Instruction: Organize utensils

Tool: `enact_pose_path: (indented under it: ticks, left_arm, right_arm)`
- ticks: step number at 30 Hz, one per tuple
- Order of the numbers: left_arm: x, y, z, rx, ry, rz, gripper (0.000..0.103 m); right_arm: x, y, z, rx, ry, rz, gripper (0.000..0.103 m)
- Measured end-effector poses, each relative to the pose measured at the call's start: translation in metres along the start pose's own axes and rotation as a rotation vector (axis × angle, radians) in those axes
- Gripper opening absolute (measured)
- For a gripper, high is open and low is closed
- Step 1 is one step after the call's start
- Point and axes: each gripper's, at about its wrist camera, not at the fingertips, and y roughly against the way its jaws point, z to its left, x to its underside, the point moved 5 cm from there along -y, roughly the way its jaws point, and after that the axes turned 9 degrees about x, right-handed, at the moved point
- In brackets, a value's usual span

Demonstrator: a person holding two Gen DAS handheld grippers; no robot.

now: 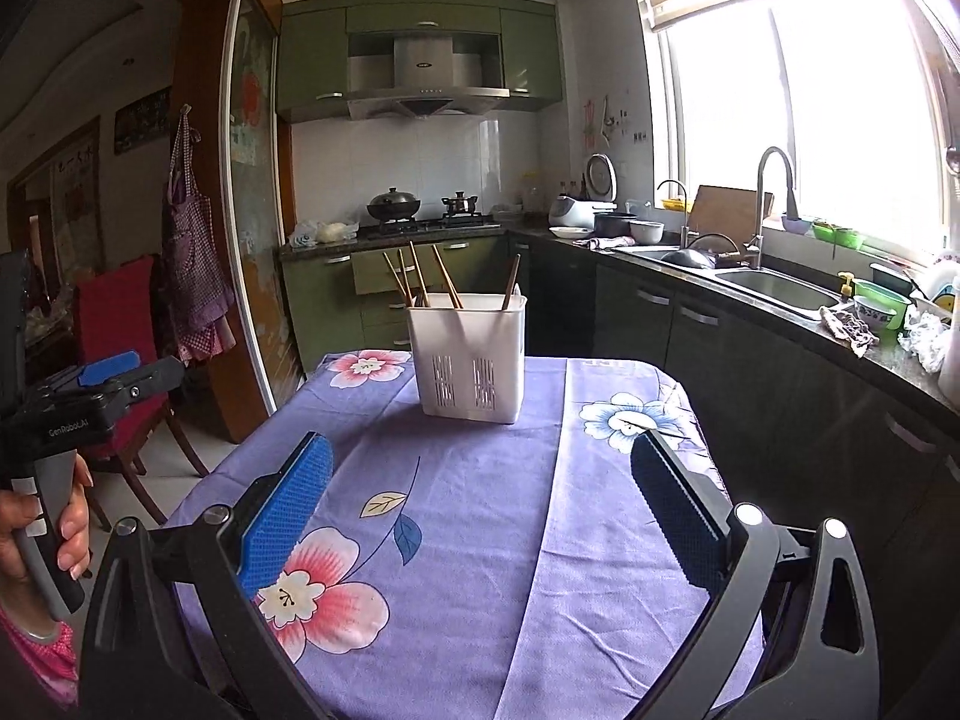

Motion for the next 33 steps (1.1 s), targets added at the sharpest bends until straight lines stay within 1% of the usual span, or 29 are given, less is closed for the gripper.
enact_pose_path:
  ticks: [5,12,27,33]
  left_arm:
    - [0.005,0.008,0.001,-0.007,0.002,-0.003,0.096]
    - [0.003,0.017,0.001,-0.006,0.004,-0.017,0.096]
    - [0.002,0.019,-0.007,0.010,-0.010,-0.018,0.096]
    - [0.000,0.020,-0.006,-0.006,-0.004,-0.020,0.096]
  right_arm:
    - [-0.002,0.005,0.004,-0.001,0.007,-0.003,0.098]
    - [-0.004,0.007,0.005,-0.008,0.003,-0.008,0.098]
    - [-0.004,0.008,0.003,-0.017,-0.008,-0.005,0.098]
    - [-0.003,0.007,0.005,-0.021,-0.006,-0.001,0.098]
